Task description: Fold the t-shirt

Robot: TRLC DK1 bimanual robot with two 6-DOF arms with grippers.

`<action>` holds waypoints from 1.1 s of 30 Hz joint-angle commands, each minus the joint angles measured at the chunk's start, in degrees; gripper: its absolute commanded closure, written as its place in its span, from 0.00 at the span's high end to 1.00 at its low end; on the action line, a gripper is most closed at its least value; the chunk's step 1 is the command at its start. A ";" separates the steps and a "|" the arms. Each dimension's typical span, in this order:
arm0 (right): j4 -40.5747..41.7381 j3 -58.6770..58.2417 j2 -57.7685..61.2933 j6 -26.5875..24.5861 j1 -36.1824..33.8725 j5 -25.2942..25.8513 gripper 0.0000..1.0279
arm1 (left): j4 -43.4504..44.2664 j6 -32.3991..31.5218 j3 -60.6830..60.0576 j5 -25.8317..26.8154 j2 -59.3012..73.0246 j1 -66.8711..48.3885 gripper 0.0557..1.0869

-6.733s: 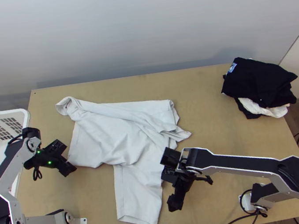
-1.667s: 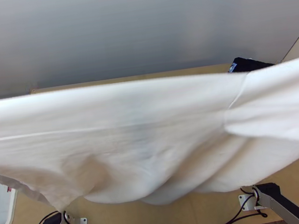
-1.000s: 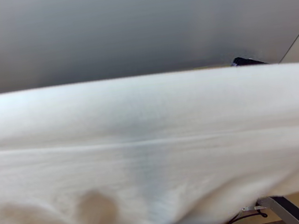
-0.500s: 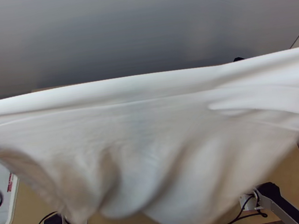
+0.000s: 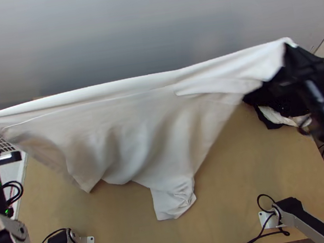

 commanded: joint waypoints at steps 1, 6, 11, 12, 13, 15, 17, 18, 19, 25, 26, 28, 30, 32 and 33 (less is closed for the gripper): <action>18.07 -8.92 10.40 -0.91 2.33 1.43 0.03 | 4.56 3.33 -5.94 0.00 3.09 -0.63 0.04; 23.96 -9.27 19.62 -4.69 6.55 5.92 0.03 | 5.88 8.08 -12.00 -1.84 4.59 -5.47 0.04; 30.47 -8.30 28.50 -7.15 7.52 10.40 0.03 | 10.80 12.03 -16.57 -6.85 11.80 -10.74 0.04; 30.55 -7.42 30.43 -7.59 7.52 10.58 0.03 | 11.42 12.03 -16.31 -7.73 14.17 -11.35 0.04; 30.64 -6.37 32.19 -7.59 7.34 11.19 0.03 | 11.77 12.03 -15.87 -8.17 16.54 -11.97 0.04; 30.73 -4.08 35.44 -7.59 6.99 11.63 0.03 | 13.00 11.94 -14.11 -9.40 21.64 -13.73 0.04; 31.43 -1.97 38.52 -7.59 6.90 12.42 0.03 | 13.17 11.85 -11.47 -10.02 26.21 -15.92 0.04; 31.96 -1.01 39.93 -7.59 6.81 12.51 0.03 | 13.26 11.94 -9.89 -10.89 28.32 -17.15 0.04; 32.05 0.14 41.42 -7.59 6.64 12.60 0.03 | 13.26 12.03 -8.13 -11.95 30.60 -18.39 0.04; 32.22 7.87 50.83 -7.15 5.14 15.50 0.03 | 13.26 12.56 4.43 -15.29 46.51 -21.37 0.04; 32.22 9.28 52.41 -6.71 4.71 15.94 0.03 | 13.17 12.56 7.16 -15.46 49.85 -21.29 0.04; 32.22 12.00 55.31 -6.01 3.74 16.46 0.03 | 13.09 12.38 12.26 -16.61 55.48 -21.02 0.04; 32.22 14.64 58.03 -5.22 3.12 17.17 0.03 | 12.65 12.47 17.35 -17.22 60.93 -20.76 0.04; 32.22 17.36 60.67 -5.13 2.77 17.87 0.03 | 12.56 12.47 21.66 -18.01 65.15 -20.76 0.04; 32.22 18.95 61.99 -5.13 2.68 18.13 0.03 | 12.47 12.56 23.86 -18.19 67.25 -20.76 0.04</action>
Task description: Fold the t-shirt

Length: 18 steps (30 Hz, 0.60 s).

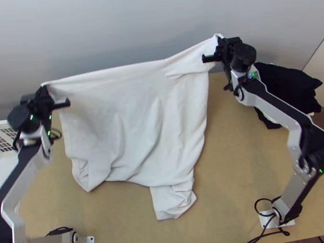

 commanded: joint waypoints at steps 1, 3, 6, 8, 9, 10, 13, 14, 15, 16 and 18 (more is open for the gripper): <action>0.22 10.12 10.56 0.97 -1.62 2.35 0.03 | -0.49 0.27 16.13 -2.56 17.78 -0.76 0.04; 0.22 13.64 13.47 0.53 -1.71 3.14 0.03 | -0.93 0.27 20.35 -2.74 21.82 -0.85 0.04; -0.30 19.00 17.33 0.00 -1.89 3.41 0.03 | -1.63 1.33 25.89 -3.09 27.98 -0.76 0.04; -0.57 22.08 19.97 -0.70 -1.89 3.85 0.03 | -1.72 2.03 29.14 -3.71 31.76 -0.67 0.04; -0.57 23.39 21.11 -1.14 -1.89 4.20 0.03 | -1.90 2.21 30.55 -3.71 33.43 -0.67 0.04; -0.66 24.62 22.17 -1.41 -1.89 4.46 0.03 | -2.07 2.30 32.04 -3.97 34.92 -0.58 0.04; -1.01 26.56 23.66 -1.49 -1.89 4.90 0.03 | -2.78 2.91 34.85 -4.41 38.00 -0.58 0.04; -1.01 26.47 23.66 -1.49 -1.71 5.08 0.03 | -2.78 3.00 35.29 -4.76 38.44 -0.76 0.04; -1.18 26.21 23.57 -1.49 -1.53 5.34 0.03 | -2.86 3.09 35.47 -5.02 38.70 -0.94 0.04; -1.45 25.50 23.05 -1.58 -1.27 6.05 0.03 | -2.95 3.44 35.29 -5.20 38.70 -1.11 0.04; -1.45 22.60 20.58 -1.93 -0.39 6.92 0.03 | -3.04 4.93 33.62 -5.46 38.00 -1.46 0.04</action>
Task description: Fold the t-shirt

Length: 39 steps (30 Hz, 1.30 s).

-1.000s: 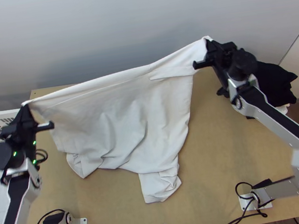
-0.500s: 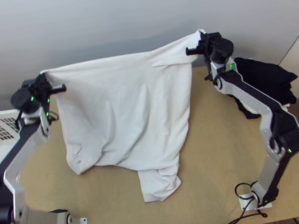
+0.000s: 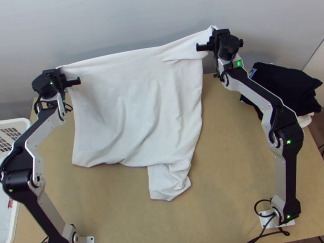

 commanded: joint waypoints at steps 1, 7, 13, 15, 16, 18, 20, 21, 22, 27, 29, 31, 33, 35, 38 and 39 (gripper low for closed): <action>-0.48 -2.26 -1.72 -0.86 1.53 2.95 0.03 | -0.57 3.15 1.22 -1.22 3.28 -0.90 0.04; -0.84 -18.78 -14.20 -0.60 5.05 6.55 0.03 | -0.48 7.80 -6.25 -1.22 0.03 -0.46 0.04; -2.77 -34.69 -24.66 -0.86 10.50 9.54 0.03 | -0.48 14.66 -13.28 -1.22 -2.96 -0.19 0.04; -5.05 -38.38 -27.12 -0.86 12.61 9.72 0.03 | -0.04 16.59 -14.42 -1.22 -3.48 0.16 0.04; -6.29 -39.88 -28.09 -0.86 13.57 10.51 0.03 | 0.05 17.38 -14.69 -1.22 -3.40 0.60 0.04; -9.27 -42.60 -29.84 -0.95 15.60 10.86 0.03 | 0.13 18.17 -14.95 -1.22 -2.87 1.39 0.04; -10.77 -45.24 -30.90 -1.48 16.47 11.04 0.03 | 0.13 18.70 -16.27 -1.13 -2.96 1.74 0.04; -11.65 -46.20 -31.34 -1.48 16.91 11.04 0.03 | 0.13 19.32 -17.41 -1.13 -3.22 1.74 0.04; -12.61 -47.08 -31.60 -1.57 17.09 11.04 0.03 | 0.13 20.20 -18.55 -1.22 -3.40 1.74 0.04; -19.47 -50.07 -32.39 -1.04 20.87 11.04 0.03 | -0.31 22.39 -22.77 -1.22 -4.45 1.74 0.04; -20.26 -52.00 -32.39 -1.13 22.36 11.04 0.03 | -0.92 23.10 -25.32 -1.13 -5.77 1.65 0.04; -20.79 -53.50 -32.13 -1.21 23.59 11.04 0.03 | -1.98 24.77 -27.78 -1.13 -6.82 1.30 0.04; -20.88 -54.47 -32.13 -1.21 24.65 10.95 0.03 | -7.51 25.65 -29.01 -1.13 -7.97 0.95 0.04; -20.79 -54.90 -31.95 -0.69 25.09 10.95 0.03 | -13.93 26.08 -29.63 -1.13 -8.85 0.95 0.04; -21.84 -54.64 -31.69 0.90 25.18 8.66 0.13 | -23.24 26.08 -29.10 -1.13 -9.29 1.13 0.11; -22.72 -54.20 -31.86 1.60 25.18 8.31 0.43 | -26.32 26.00 -28.57 -1.05 -9.37 1.39 0.29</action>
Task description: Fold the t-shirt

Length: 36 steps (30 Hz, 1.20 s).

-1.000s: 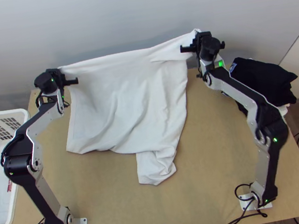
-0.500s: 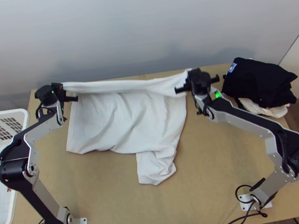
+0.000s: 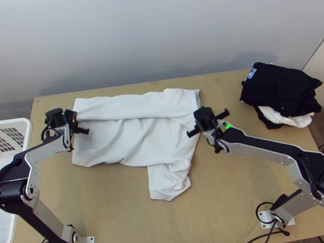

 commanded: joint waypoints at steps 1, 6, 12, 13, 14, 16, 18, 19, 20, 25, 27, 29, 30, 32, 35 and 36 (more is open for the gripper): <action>-4.99 -1.11 -0.92 2.67 2.16 -3.39 0.84 | -17.62 0.93 -0.96 0.09 -1.99 0.65 0.55; -11.75 -0.49 -10.06 4.96 3.04 -9.10 0.97 | -31.24 -0.13 1.76 0.18 -4.10 4.87 0.95; -23.18 1.53 -20.08 12.08 1.11 -19.03 0.96 | -38.62 0.40 0.53 2.81 -12.71 9.53 0.95; -24.41 1.53 -21.49 12.60 0.67 -20.53 0.96 | -40.12 0.05 0.53 5.10 -14.91 10.49 0.95; -25.55 1.35 -22.80 12.69 0.49 -21.49 0.96 | -41.43 -0.22 0.62 7.03 -16.93 11.02 0.95; -26.87 1.00 -24.91 12.69 0.58 -22.46 0.95 | -42.22 -1.89 0.88 10.02 -20.53 11.81 0.95; -27.57 0.56 -26.23 12.43 0.76 -22.81 0.93 | -42.93 -4.08 1.50 11.16 -22.82 11.55 0.95; -27.66 0.47 -26.58 12.43 0.76 -22.90 0.93 | -43.72 -4.70 2.02 11.78 -23.43 11.20 0.95; -27.93 0.56 -26.58 12.43 0.76 -22.99 0.93 | -43.81 -5.67 2.55 11.78 -23.70 10.40 0.95; -28.72 -0.32 -26.76 12.25 1.11 -25.45 0.93 | -53.21 -20.26 11.60 23.64 -23.26 9.09 0.95; -30.74 -1.02 -27.11 13.31 1.11 -28.70 0.94 | -59.80 -23.60 13.63 31.47 -23.61 9.17 0.95; -32.76 -2.43 -28.17 14.10 1.37 -31.86 0.94 | -62.97 -24.56 12.92 34.02 -25.10 8.73 0.95; -33.99 -3.13 -28.78 15.15 1.64 -33.89 0.94 | -64.55 -24.65 12.04 35.25 -25.72 8.65 0.95; -36.89 -4.54 -29.66 17.18 1.72 -40.57 0.94 | -69.56 -22.19 10.64 37.35 -25.89 9.26 0.95; -41.02 -5.68 -30.45 18.14 3.13 -46.37 0.94 | -74.04 -16.74 7.30 37.71 -25.54 11.81 0.95; -42.34 -5.77 -30.45 18.14 3.57 -48.04 0.94 | -74.30 -15.07 6.07 37.71 -25.54 12.87 0.95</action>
